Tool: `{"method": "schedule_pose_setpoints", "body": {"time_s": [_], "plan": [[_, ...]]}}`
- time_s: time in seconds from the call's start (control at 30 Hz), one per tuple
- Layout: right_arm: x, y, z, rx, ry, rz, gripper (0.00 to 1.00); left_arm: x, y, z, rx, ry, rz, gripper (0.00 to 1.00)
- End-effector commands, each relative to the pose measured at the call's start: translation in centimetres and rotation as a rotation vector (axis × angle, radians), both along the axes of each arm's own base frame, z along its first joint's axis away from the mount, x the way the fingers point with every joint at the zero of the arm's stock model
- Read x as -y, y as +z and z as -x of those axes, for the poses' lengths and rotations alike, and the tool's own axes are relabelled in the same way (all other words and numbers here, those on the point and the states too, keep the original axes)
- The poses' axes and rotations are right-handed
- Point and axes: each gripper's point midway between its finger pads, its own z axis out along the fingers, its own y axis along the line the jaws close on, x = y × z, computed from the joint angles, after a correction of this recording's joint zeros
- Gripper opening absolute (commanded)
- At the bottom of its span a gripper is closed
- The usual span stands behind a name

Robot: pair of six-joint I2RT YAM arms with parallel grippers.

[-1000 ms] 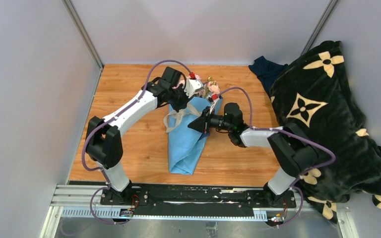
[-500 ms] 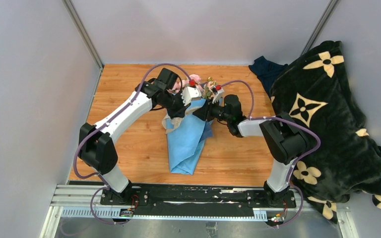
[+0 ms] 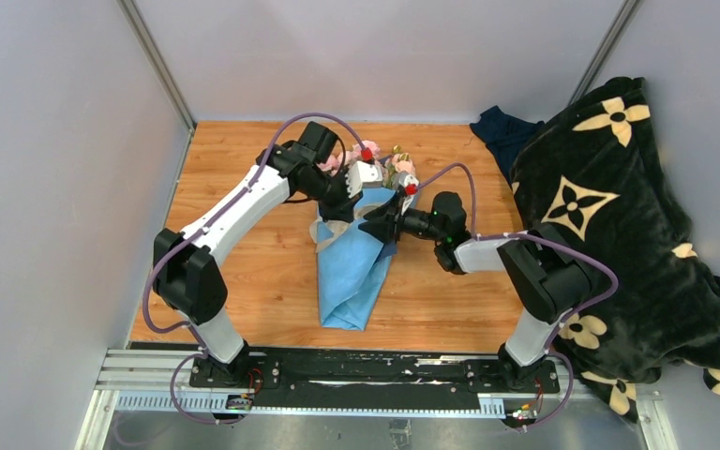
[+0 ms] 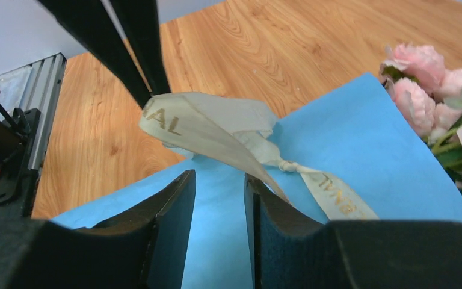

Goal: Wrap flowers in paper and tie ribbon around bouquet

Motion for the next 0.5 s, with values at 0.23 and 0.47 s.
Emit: {"method": "schedule_pose_setpoints", "body": {"time_s": [0.23, 0.47], "plan": [[-3.0, 3.9, -1.0, 0.415, 0.016, -0.042, 0.54, -0.3, 0.6, 0.9, -0.003, -0.066, 0.006, 0.0], [-3.4, 4.8, -2.3, 0.467, 0.006, 0.016, 0.51, -0.8, 0.4, 1.4, 0.001, -0.092, -0.014, 0.0]]}}
